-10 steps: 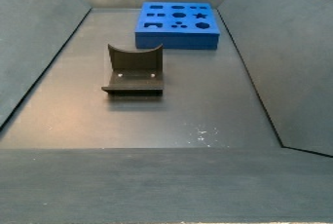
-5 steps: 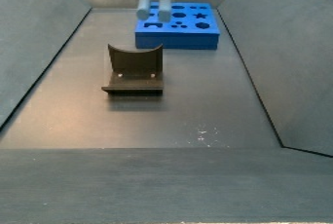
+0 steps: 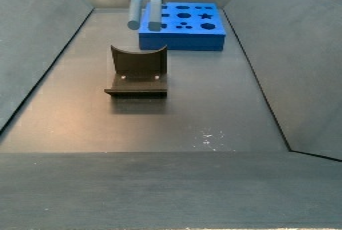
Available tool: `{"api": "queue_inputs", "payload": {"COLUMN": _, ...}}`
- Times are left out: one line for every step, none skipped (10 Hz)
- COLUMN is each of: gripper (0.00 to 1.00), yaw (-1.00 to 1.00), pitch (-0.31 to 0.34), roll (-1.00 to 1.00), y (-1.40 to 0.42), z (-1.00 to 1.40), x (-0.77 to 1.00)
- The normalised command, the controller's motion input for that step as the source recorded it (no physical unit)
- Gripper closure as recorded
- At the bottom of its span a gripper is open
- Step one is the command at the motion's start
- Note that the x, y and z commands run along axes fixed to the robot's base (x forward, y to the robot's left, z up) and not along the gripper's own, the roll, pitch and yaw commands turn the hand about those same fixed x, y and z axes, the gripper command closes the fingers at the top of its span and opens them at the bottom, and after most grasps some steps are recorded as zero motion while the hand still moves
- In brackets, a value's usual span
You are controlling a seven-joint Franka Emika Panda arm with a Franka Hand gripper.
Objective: Pick up the square-circle object. Move up. Place the square-circle object on the fixture. Regrasp the square-circle object. Move to above the board. Insert the square-circle object.
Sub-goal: Place the square-circle object on the fixture.
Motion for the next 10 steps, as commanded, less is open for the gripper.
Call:
{"api": "queue_inputs", "payload": {"gripper": 1.00, "yaw": -0.10, "pitch": 0.127, "roll": -1.00, "y": 0.05, "z": -0.02, "x": 0.32}}
{"api": "queue_inputs", "payload": {"gripper": 1.00, "yaw": -0.11, "pitch": 0.126, "roll": -0.94, "y": 0.05, "z": -0.02, "x": 0.25}}
{"api": "queue_inputs", "payload": {"gripper": 1.00, "yaw": -0.12, "pitch": 0.112, "roll": -0.78, "y": 0.05, "z": -0.02, "x": 0.19}}
{"api": "queue_inputs", "payload": {"gripper": 1.00, "yaw": -0.12, "pitch": 0.092, "roll": -0.56, "y": 0.05, "z": -0.02, "x": 0.10}}
{"api": "queue_inputs", "payload": {"gripper": 1.00, "yaw": -0.12, "pitch": 0.065, "roll": -0.39, "y": 0.05, "z": -0.02, "x": 0.06}}
{"api": "queue_inputs", "payload": {"gripper": 1.00, "yaw": -0.12, "pitch": 0.040, "roll": -0.24, "y": 0.04, "z": -0.01, "x": 0.06}}
{"api": "queue_inputs", "payload": {"gripper": 1.00, "yaw": -0.09, "pitch": 0.227, "roll": -1.00, "y": 0.13, "z": -1.00, "x": 0.13}}
{"api": "queue_inputs", "payload": {"gripper": 1.00, "yaw": -0.10, "pitch": 0.220, "roll": -1.00, "y": 0.14, "z": -1.00, "x": 0.13}}
{"api": "queue_inputs", "payload": {"gripper": 1.00, "yaw": -0.15, "pitch": 0.235, "roll": -0.93, "y": 0.14, "z": -1.00, "x": 0.15}}
{"api": "queue_inputs", "payload": {"gripper": 1.00, "yaw": -0.17, "pitch": 0.207, "roll": -0.78, "y": 0.13, "z": -1.00, "x": 0.17}}
